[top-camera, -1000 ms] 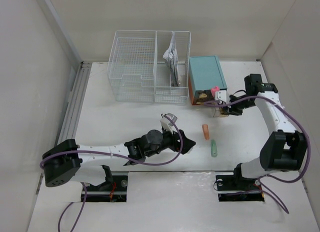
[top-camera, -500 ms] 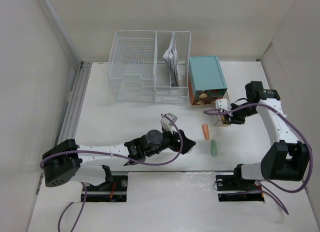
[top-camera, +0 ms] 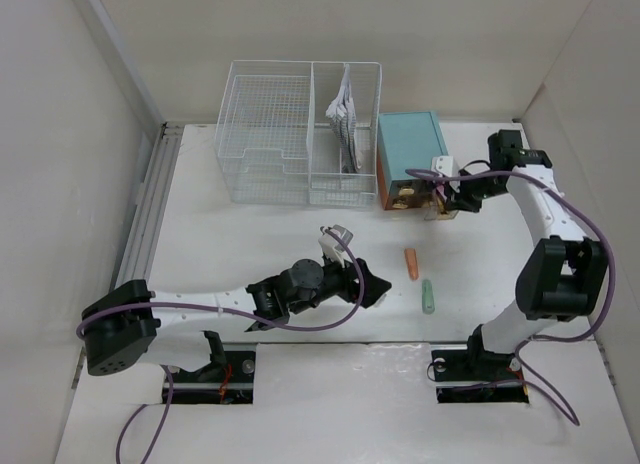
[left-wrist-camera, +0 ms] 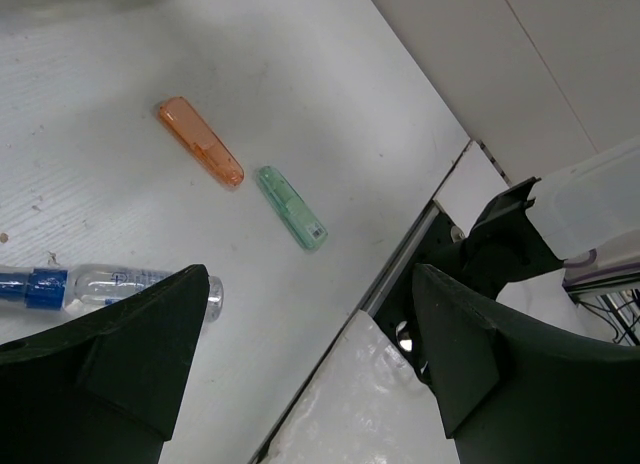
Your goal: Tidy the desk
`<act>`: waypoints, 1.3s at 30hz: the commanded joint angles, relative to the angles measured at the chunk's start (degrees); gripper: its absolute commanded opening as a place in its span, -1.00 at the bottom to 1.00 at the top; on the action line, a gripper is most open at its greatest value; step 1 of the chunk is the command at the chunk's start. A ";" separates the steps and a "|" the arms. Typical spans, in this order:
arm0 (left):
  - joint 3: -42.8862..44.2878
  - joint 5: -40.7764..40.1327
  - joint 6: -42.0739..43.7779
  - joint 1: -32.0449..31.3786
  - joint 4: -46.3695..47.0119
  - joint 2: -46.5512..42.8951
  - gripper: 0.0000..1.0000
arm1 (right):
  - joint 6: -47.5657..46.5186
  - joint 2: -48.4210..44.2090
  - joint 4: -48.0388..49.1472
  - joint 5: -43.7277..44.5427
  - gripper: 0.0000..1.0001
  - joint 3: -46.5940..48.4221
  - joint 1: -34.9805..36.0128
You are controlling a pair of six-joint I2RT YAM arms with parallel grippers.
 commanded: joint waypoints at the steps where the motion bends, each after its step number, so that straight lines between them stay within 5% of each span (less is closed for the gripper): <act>1: -0.03 0.42 -0.26 -0.16 2.16 -1.88 0.59 | 5.46 1.22 11.02 -1.81 -0.85 4.89 -0.61; 8: 0.50 0.42 -0.78 -0.16 2.16 -0.30 0.59 | 14.86 2.98 24.54 2.57 -0.74 5.59 2.11; 12: 1.02 1.47 -0.79 -0.16 2.16 1.37 0.59 | 21.11 -0.44 31.00 3.99 0.00 2.00 2.12; 18: 1.03 1.47 -0.79 -0.16 3.31 1.90 0.59 | 21.21 -8.08 26.53 0.40 0.14 -0.38 2.12; 20: 1.03 1.47 -0.79 -0.16 3.31 2.43 0.59 | 19.90 -9.32 23.97 0.39 -0.10 -1.61 2.12; 23: 1.03 1.47 -0.79 -0.16 3.83 2.43 0.59 | 17.53 -9.42 18.98 -0.14 -1.00 -2.58 2.12; 27: 1.03 2.00 -0.79 -0.16 3.83 2.43 0.59 | 5.60 -2.58 5.97 -0.84 -1.00 0.05 2.12; 30: 0.51 2.00 -0.79 -0.16 3.83 2.43 0.59 | 5.56 3.58 4.02 -0.84 -1.00 2.25 2.12; 39: -0.03 1.38 -1.32 -0.16 4.45 3.03 0.59 | 17.41 7.19 22.78 4.42 -1.00 0.06 4.04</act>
